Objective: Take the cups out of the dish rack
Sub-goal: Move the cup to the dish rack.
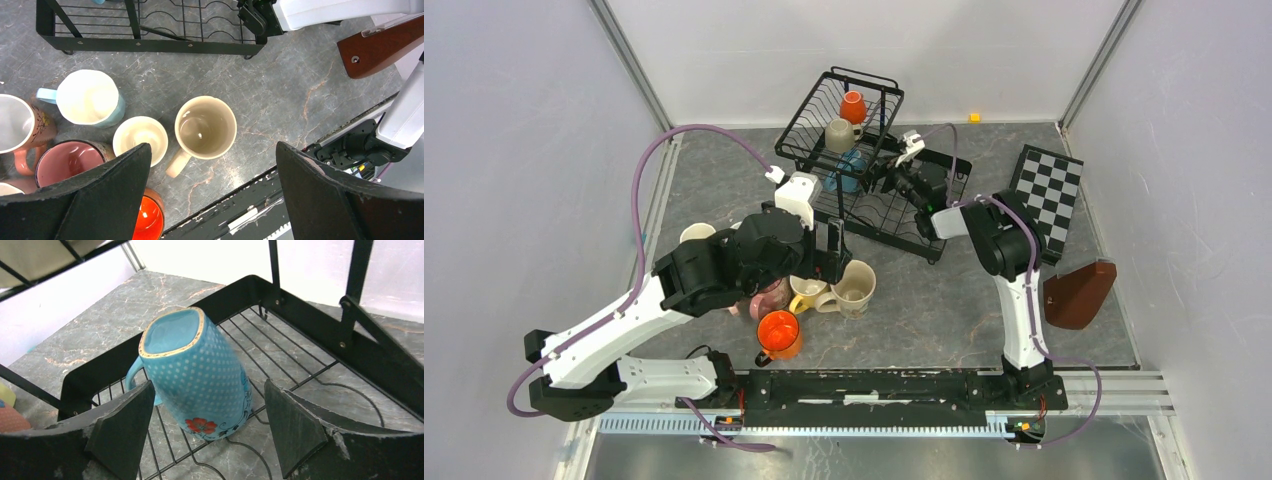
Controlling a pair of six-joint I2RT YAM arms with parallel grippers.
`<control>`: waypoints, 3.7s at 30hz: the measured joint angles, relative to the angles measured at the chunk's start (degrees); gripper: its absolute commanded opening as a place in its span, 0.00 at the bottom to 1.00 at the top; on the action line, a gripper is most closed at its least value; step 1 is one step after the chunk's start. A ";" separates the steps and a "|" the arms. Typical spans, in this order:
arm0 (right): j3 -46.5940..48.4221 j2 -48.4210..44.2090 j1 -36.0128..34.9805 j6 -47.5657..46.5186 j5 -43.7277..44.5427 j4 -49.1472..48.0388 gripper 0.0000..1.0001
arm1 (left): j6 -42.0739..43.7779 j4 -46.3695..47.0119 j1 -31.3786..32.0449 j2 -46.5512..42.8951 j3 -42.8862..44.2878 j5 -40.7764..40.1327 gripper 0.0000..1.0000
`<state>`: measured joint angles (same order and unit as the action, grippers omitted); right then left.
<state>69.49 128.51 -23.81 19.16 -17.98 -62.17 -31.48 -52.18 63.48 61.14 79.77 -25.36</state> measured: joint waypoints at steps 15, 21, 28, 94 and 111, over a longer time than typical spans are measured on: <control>9.05 3.10 0.42 0.00 -5.88 1.01 0.94 | 0.00 0.00 -0.02 0.33 0.00 0.24 1.00; 10.19 5.53 0.31 0.15 -6.45 0.98 0.94 | 0.00 0.00 -0.04 1.44 0.00 0.46 1.00; 10.62 6.73 0.28 0.90 -6.34 0.02 0.94 | 0.00 0.00 -0.17 2.12 0.00 0.48 1.00; 16.11 11.08 -0.83 3.56 -5.31 0.63 0.92 | 0.00 0.02 -1.81 4.28 0.24 2.19 1.00; 11.63 9.22 -0.63 3.39 -2.58 -2.78 0.80 | 0.02 0.04 -2.03 4.61 0.24 3.08 1.00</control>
<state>81.12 137.73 -24.45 22.55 -20.56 -64.95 -31.46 -52.14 61.45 65.76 80.01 -22.28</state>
